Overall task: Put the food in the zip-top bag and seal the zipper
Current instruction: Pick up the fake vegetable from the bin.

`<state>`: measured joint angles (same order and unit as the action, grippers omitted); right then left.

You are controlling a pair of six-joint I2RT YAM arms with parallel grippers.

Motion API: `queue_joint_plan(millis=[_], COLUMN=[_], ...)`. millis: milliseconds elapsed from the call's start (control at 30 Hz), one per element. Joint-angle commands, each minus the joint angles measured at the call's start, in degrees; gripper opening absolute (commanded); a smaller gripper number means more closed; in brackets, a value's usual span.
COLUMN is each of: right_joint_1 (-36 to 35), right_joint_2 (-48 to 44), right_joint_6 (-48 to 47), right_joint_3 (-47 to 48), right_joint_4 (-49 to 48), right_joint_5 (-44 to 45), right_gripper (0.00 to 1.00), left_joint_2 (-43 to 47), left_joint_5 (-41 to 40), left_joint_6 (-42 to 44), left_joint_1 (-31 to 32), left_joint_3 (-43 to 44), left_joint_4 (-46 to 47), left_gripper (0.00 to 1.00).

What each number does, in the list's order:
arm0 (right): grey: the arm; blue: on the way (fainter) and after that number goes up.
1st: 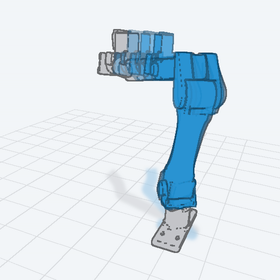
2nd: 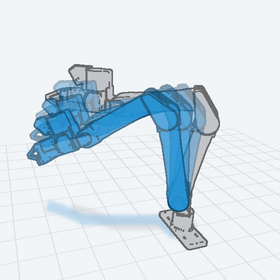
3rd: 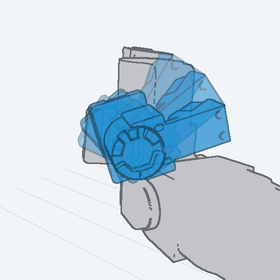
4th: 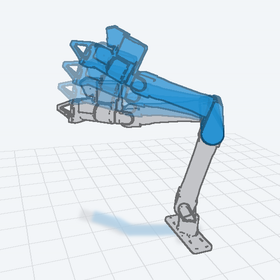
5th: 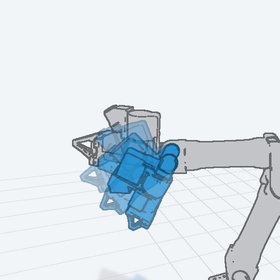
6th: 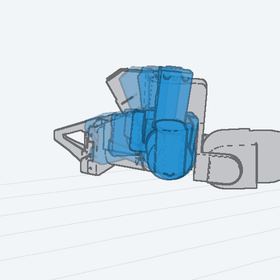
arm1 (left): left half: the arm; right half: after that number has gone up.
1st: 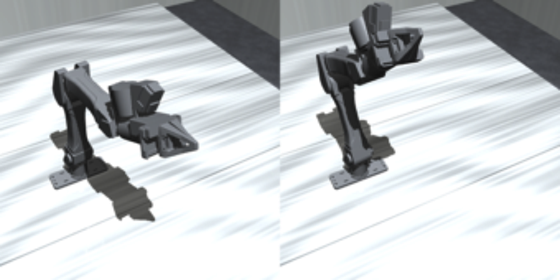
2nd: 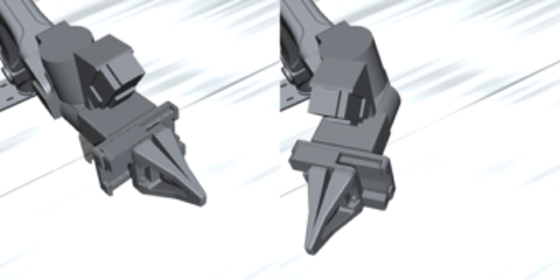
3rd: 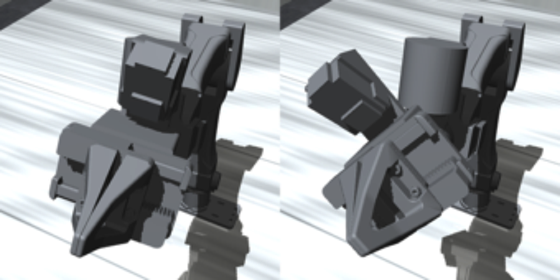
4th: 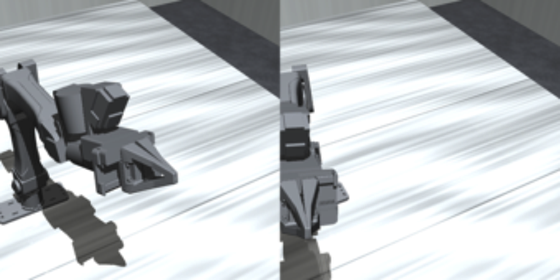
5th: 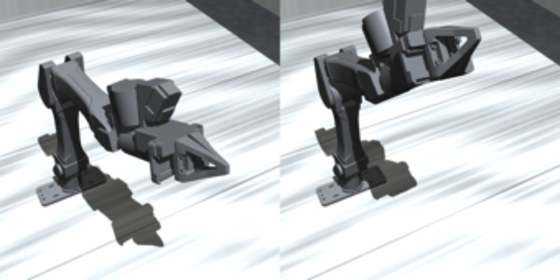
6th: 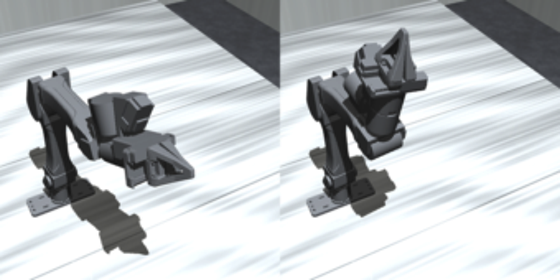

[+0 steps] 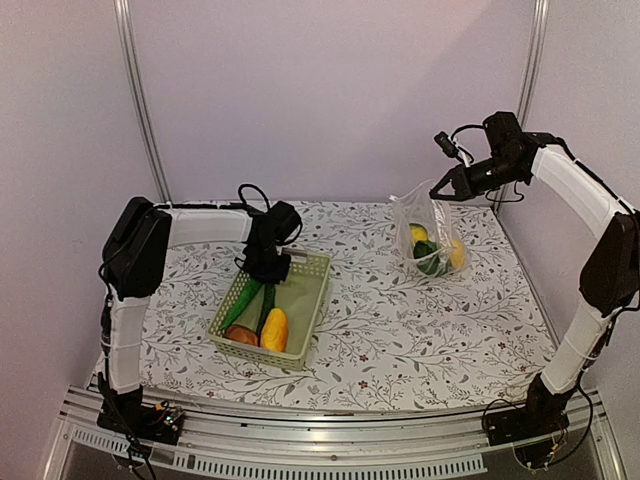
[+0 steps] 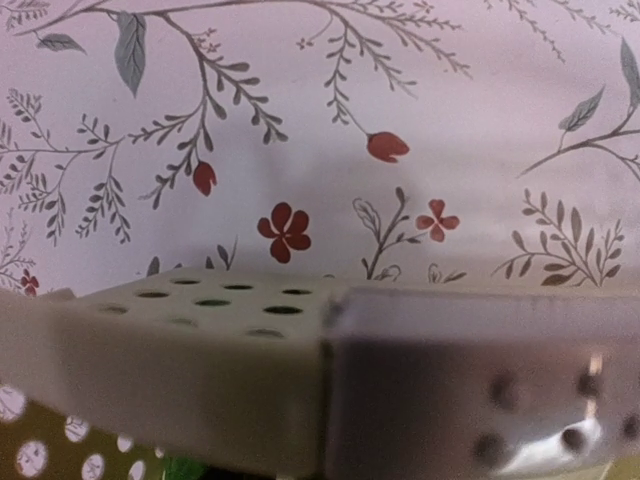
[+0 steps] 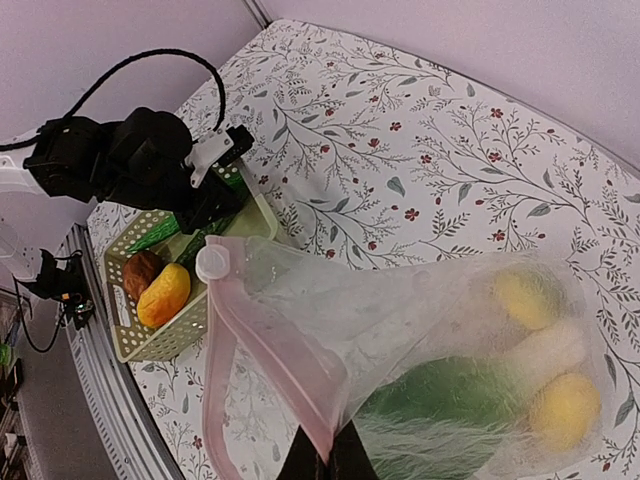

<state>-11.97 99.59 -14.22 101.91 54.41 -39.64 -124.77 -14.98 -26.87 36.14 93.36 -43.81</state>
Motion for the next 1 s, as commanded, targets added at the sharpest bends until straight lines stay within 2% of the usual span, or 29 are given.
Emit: queue_joint_plan(millis=[0,233,333,600,800,967], right_joint_1=[-0.4,-0.5,-0.7,-0.6,-1.2,-2.1], right_joint_2=[-1.8,-1.9,-1.8,-2.8,-3.0,-3.1], right_joint_6=[-0.3,-0.3,-0.3,-0.4,-0.1,0.0], right_joint_3=[-0.6,-0.6,-0.6,-2.5,-3.2,-2.8], right_joint_4=[-0.7,-0.8,-0.8,-1.0,-1.3,-1.0], right_joint_5=[-0.9,-0.7,-0.8,-0.2,-0.3,-0.4], right_gripper=[0.00,0.00,0.00,0.00,0.00,0.00], left_joint_2=[-0.9,2.8,5.7,15.7,25.5,36.4], left_joint_5=[1.5,0.8,0.0,-1.9,-2.7,2.7], left_joint_6=[-0.5,-1.1,-1.1,-1.9,2.0,12.7], left_joint_1=[-0.9,-0.3,-0.1,1.7,5.0,11.1], left_joint_3=[1.5,2.4,2.8,1.4,-4.8,-14.1], left_joint_4=[-1.4,-2.1,-2.5,0.3,15.3,39.2], left_gripper=[0.24,0.15,0.03,0.00,0.00,0.00])
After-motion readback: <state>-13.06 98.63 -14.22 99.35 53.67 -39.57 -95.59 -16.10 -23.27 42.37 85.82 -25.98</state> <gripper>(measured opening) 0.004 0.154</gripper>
